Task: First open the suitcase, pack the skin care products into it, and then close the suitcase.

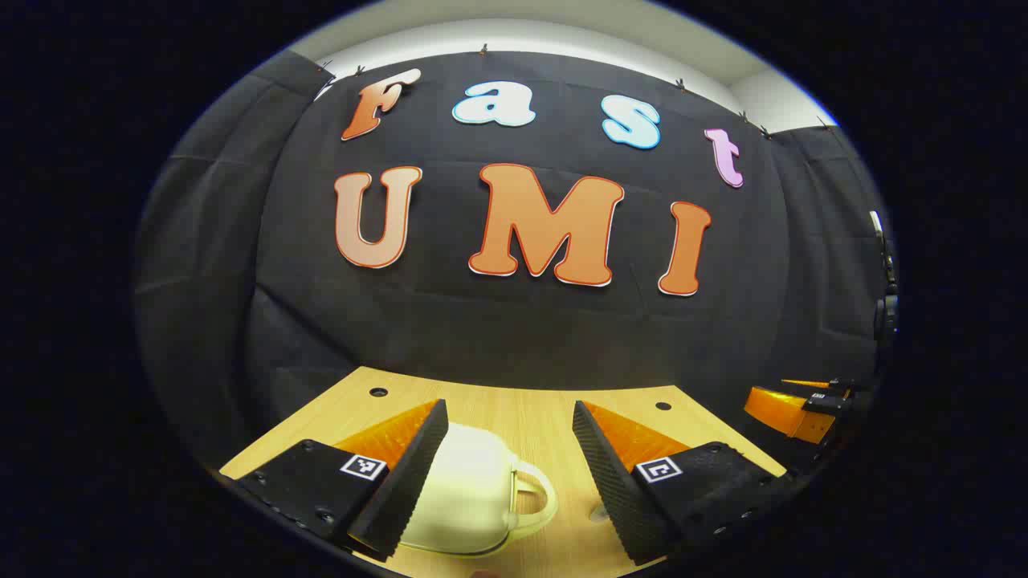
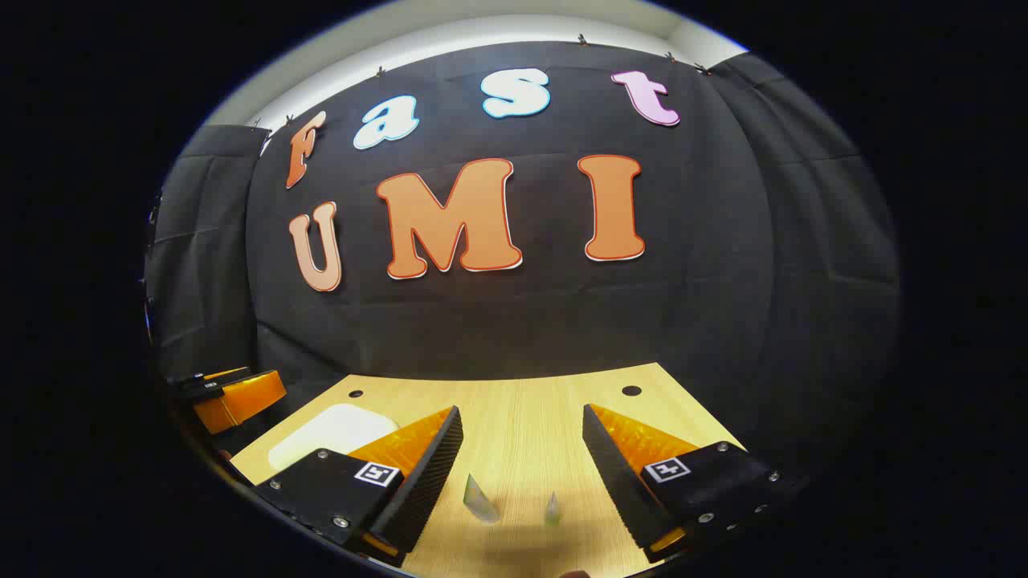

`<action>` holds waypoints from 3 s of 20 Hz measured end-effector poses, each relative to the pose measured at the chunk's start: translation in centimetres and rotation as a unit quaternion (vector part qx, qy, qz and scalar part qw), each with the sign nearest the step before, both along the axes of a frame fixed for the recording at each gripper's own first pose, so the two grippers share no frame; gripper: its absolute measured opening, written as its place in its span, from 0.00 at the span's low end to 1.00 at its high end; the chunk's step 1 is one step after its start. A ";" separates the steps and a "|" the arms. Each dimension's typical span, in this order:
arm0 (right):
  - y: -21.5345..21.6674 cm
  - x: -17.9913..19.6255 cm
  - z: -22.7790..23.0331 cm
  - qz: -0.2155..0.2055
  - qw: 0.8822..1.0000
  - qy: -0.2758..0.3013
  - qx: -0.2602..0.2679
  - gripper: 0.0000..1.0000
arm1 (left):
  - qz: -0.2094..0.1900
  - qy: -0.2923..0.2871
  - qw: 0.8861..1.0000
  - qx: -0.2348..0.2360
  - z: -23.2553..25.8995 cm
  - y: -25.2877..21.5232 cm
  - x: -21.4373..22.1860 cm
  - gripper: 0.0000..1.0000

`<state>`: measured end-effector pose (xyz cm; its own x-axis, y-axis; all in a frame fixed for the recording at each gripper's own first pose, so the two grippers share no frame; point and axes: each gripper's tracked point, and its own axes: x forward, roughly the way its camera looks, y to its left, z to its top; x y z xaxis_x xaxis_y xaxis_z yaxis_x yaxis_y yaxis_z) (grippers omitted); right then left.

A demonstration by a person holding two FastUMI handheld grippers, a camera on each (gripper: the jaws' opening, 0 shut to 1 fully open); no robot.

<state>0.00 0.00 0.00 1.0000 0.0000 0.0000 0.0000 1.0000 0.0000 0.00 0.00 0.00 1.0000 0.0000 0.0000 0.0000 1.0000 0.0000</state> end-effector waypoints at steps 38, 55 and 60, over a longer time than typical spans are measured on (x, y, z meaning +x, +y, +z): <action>-4.8 -1.4 -4.8 -0.058 0.996 0.063 -0.004 0.95 | -0.046 0.134 0.933 0.331 -13.4 -1.8 3.3 0.99; -11.8 -0.2 -9.0 -0.118 0.984 0.128 0.030 0.95 | -0.084 0.250 0.803 0.534 -23.4 -3.2 6.7 0.98; -12.3 0.5 -9.0 -0.117 0.984 0.134 0.028 0.95 | -0.089 0.285 0.785 0.543 -25.6 -2.9 7.5 0.64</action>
<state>0.54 -12.34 -8.98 0.9366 -0.2217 -0.2712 0.2370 0.9712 0.0243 7.46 -2.85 -25.56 0.8222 0.1697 -0.5433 0.4484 0.3949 0.8019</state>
